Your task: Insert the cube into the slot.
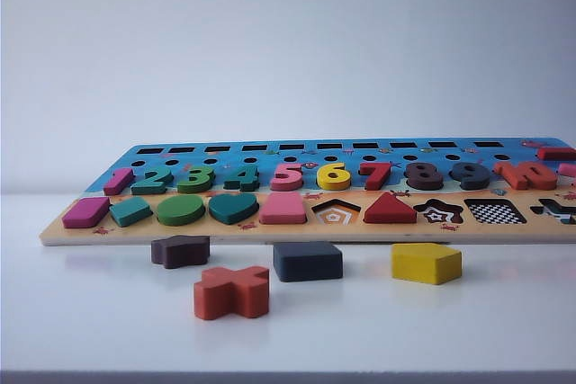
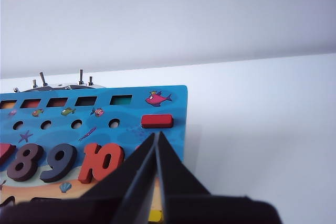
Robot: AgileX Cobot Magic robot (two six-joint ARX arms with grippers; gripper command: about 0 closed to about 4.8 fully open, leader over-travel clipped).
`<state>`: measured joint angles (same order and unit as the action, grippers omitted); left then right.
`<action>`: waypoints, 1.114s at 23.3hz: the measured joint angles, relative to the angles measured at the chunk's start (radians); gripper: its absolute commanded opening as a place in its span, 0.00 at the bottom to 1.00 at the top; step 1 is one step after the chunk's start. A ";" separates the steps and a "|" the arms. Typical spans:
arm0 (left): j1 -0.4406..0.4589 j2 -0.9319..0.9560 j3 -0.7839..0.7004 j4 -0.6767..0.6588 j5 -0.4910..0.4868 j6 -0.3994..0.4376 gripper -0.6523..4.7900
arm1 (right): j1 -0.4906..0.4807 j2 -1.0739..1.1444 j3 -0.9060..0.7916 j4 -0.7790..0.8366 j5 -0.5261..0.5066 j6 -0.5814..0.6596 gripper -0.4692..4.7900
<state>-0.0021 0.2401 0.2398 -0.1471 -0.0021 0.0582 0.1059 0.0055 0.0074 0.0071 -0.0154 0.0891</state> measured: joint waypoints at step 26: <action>-0.556 0.446 0.537 -0.512 0.113 0.000 0.14 | 0.000 0.138 0.769 -0.632 -0.071 0.227 0.17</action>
<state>-0.5583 0.6861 0.7765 -0.6590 0.1112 0.0586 0.1059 0.1432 0.7761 -0.6247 -0.0860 0.3164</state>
